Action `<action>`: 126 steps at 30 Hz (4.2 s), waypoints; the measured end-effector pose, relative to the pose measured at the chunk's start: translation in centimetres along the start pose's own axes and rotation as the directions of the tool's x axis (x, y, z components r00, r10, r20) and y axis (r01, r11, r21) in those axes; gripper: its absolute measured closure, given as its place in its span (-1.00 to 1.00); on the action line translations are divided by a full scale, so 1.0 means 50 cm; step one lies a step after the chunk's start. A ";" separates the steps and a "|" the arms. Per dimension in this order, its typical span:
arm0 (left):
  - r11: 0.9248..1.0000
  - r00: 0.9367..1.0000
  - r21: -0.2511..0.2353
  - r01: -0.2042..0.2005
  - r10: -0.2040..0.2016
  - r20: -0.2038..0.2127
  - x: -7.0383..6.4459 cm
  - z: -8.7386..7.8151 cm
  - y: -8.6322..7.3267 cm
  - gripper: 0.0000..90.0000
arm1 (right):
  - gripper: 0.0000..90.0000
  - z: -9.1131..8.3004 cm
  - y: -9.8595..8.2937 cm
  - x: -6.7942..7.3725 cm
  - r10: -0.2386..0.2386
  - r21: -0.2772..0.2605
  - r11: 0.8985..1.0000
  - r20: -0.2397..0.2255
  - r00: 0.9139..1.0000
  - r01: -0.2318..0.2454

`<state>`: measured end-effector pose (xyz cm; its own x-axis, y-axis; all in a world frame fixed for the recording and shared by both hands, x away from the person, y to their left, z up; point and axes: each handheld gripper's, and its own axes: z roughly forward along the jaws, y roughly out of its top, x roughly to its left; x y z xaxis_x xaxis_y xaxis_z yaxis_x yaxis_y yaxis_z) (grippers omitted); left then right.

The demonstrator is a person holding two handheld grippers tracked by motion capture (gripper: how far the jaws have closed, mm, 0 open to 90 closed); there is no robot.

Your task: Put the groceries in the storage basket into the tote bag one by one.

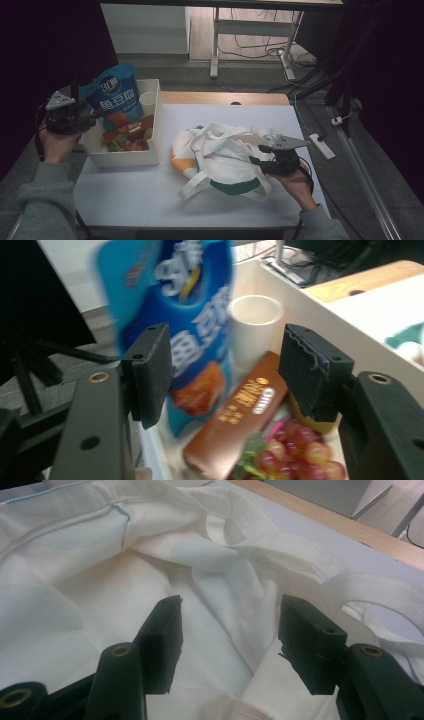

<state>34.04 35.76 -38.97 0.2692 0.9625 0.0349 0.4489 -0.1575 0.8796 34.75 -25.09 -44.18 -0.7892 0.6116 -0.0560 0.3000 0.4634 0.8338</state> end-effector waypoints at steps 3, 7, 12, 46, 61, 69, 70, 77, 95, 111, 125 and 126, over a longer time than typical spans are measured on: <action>1.000 1.000 0.014 0.011 -0.011 -0.014 0.021 0.009 -0.003 -0.15 | -0.05 0.002 0.000 0.000 -0.002 0.002 1.000 -0.003 1.000 0.002; 0.999 0.999 0.022 0.034 -0.033 -0.027 0.045 0.031 0.001 -0.15 | -0.05 0.004 -0.001 0.000 0.001 0.007 1.000 -0.004 1.000 -0.001; 0.997 0.998 0.043 0.063 -0.063 -0.011 0.079 0.064 0.004 -0.14 | -0.05 0.005 -0.002 0.001 0.001 0.010 1.000 -0.005 1.000 -0.001; 0.997 0.997 -0.068 0.032 -0.027 0.070 0.081 0.110 0.078 0.99 | -0.05 0.008 -0.013 -0.007 0.015 0.025 1.000 0.005 1.000 -0.015; 0.979 0.992 -0.202 0.001 0.024 0.121 0.041 0.015 0.146 0.99 | -0.06 0.007 -0.011 -0.005 0.014 0.015 1.000 0.005 1.000 -0.014; 0.969 0.980 -0.249 -0.013 0.062 0.192 -0.007 -0.027 0.173 0.99 | -0.06 0.006 -0.007 -0.001 0.009 0.009 1.000 0.002 1.000 -0.009; 0.967 0.977 -0.256 -0.009 0.063 0.202 -0.012 -0.029 0.175 0.99 | -0.06 0.007 -0.006 -0.001 0.006 0.008 1.000 0.002 1.000 -0.006; 0.953 0.960 -0.302 -0.009 0.092 0.263 -0.054 -0.044 0.200 0.99 | -0.06 0.007 -0.003 0.001 0.005 0.000 1.000 0.002 1.000 -0.005; 0.928 0.907 -0.373 -0.012 0.167 0.386 -0.162 -0.044 0.258 0.99 | -0.06 0.009 0.012 0.000 0.001 -0.031 1.000 0.001 1.000 -0.001; 0.931 0.852 -0.366 -0.016 0.204 0.482 -0.255 0.007 0.264 0.99 | -0.05 0.018 0.137 0.002 -0.036 -0.204 0.979 -0.046 0.998 0.026; 0.937 0.829 -0.349 -0.014 0.206 0.521 -0.288 0.040 0.253 0.99 | -0.06 0.092 0.311 -0.034 -0.042 -0.354 0.935 -0.171 0.984 -0.021; 0.937 0.828 -0.349 -0.013 0.205 0.521 -0.290 0.042 0.253 0.99 | -0.06 0.096 0.317 -0.038 -0.040 -0.358 0.933 -0.172 0.984 -0.025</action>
<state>37.58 19.34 -29.35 0.7592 0.6497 -0.0379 0.1202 -0.0828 0.9893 43.55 -15.84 -33.50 -0.8810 0.4730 0.0060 0.1073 0.1875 0.9764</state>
